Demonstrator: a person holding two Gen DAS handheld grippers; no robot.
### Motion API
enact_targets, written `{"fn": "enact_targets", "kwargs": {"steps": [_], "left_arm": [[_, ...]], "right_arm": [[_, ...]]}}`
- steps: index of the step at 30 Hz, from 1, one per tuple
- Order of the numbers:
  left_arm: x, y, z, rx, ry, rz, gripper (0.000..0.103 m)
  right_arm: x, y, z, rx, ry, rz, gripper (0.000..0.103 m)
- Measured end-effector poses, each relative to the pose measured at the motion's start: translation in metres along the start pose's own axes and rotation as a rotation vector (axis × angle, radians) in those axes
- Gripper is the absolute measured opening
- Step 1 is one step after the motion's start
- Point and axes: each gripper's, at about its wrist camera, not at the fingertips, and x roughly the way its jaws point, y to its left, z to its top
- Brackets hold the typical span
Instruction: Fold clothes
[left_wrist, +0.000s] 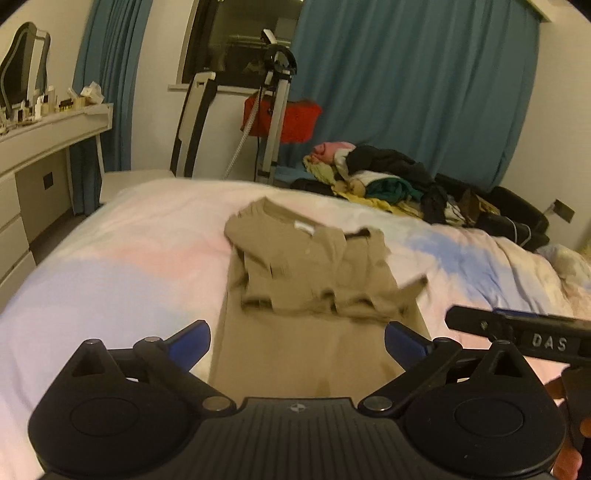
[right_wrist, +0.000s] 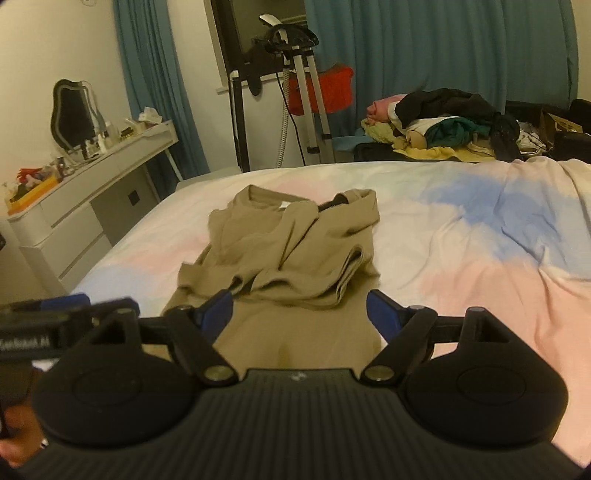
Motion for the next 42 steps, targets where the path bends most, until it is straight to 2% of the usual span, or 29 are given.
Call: {"fn": "enact_targets", "kwargs": {"steps": [3, 7, 10, 13, 14, 15, 19, 20, 21, 22, 23, 25, 28, 30, 32, 34, 35, 36, 37, 38, 40, 41, 42], "left_arm": [[-0.002, 0.005, -0.023, -0.04, 0.046, -0.036, 0.102], [0.009, 0.019, -0.047, -0.171, 0.124, -0.063, 0.102], [0.02, 0.018, -0.058, -0.189, 0.15, -0.029, 0.099], [0.023, 0.015, -0.058, -0.153, 0.129, 0.021, 0.098], [0.023, 0.016, -0.058, -0.164, 0.121, 0.026, 0.098], [0.023, 0.021, -0.057, -0.199, 0.126, 0.016, 0.098], [0.025, 0.039, -0.059, -0.325, 0.157, -0.026, 0.096], [0.026, 0.043, -0.06, -0.351, 0.169, -0.034, 0.096], [0.027, 0.045, -0.061, -0.368, 0.175, -0.039, 0.096], [0.027, 0.047, -0.061, -0.383, 0.18, -0.045, 0.095], [0.029, 0.047, -0.061, -0.392, 0.184, -0.051, 0.095], [0.031, 0.048, -0.062, -0.409, 0.192, -0.063, 0.095], [0.04, 0.049, -0.064, -0.443, 0.223, -0.081, 0.092], [0.046, 0.052, -0.067, -0.484, 0.236, -0.085, 0.089], [0.054, 0.06, -0.069, -0.542, 0.236, -0.074, 0.083], [0.06, 0.068, -0.071, -0.601, 0.229, -0.058, 0.069], [0.063, 0.071, -0.07, -0.618, 0.221, -0.056, 0.063], [0.065, 0.075, -0.07, -0.636, 0.213, -0.053, 0.053], [0.067, 0.078, -0.069, -0.654, 0.203, -0.053, 0.041], [0.067, 0.082, -0.068, -0.673, 0.185, -0.062, 0.035], [0.065, 0.087, -0.066, -0.699, 0.147, -0.092, 0.013], [0.063, 0.089, -0.065, -0.707, 0.127, -0.111, 0.011], [0.061, 0.091, -0.063, -0.715, 0.107, -0.13, 0.009]], "right_arm": [[-0.002, 0.001, -0.011, 0.006, -0.004, -0.017, 0.081], [-0.002, 0.001, -0.025, 0.018, -0.011, -0.041, 0.081], [-0.003, 0.002, -0.036, 0.026, -0.015, -0.059, 0.08], [-0.003, 0.002, -0.046, 0.035, -0.02, -0.077, 0.059], [-0.004, 0.002, -0.049, 0.038, -0.022, -0.083, 0.045], [-0.004, 0.002, -0.053, 0.041, -0.023, -0.089, 0.037], [-0.006, -0.016, -0.055, 0.17, -0.006, -0.031, 0.04], [-0.007, -0.022, -0.055, 0.207, 0.0, -0.01, 0.05], [-0.006, -0.029, -0.056, 0.269, 0.018, 0.008, 0.078], [-0.004, -0.037, -0.057, 0.339, 0.04, 0.025, 0.091], [-0.003, -0.045, -0.059, 0.415, 0.06, 0.033, 0.098], [0.0, -0.06, -0.066, 0.571, 0.095, 0.042, 0.1], [0.006, -0.078, -0.082, 0.789, 0.139, 0.118, 0.1], [0.013, -0.082, -0.093, 0.874, 0.158, 0.161, 0.099], [0.02, -0.084, -0.102, 0.929, 0.171, 0.194, 0.099], [0.031, -0.083, -0.11, 0.951, 0.163, 0.211, 0.099], [0.036, -0.084, -0.113, 0.958, 0.145, 0.213, 0.096], [0.041, -0.085, -0.114, 0.965, 0.122, 0.213, 0.083], [0.045, -0.086, -0.116, 0.974, 0.104, 0.204, 0.075], [0.048, -0.087, -0.117, 0.989, 0.095, 0.19, 0.065], [0.051, -0.088, -0.121, 1.012, 0.071, 0.169, 0.041], [0.049, -0.087, -0.12, 1.008, 0.056, 0.165, 0.021], [0.046, -0.087, -0.119, 1.001, 0.04, 0.164, 0.017]]}}
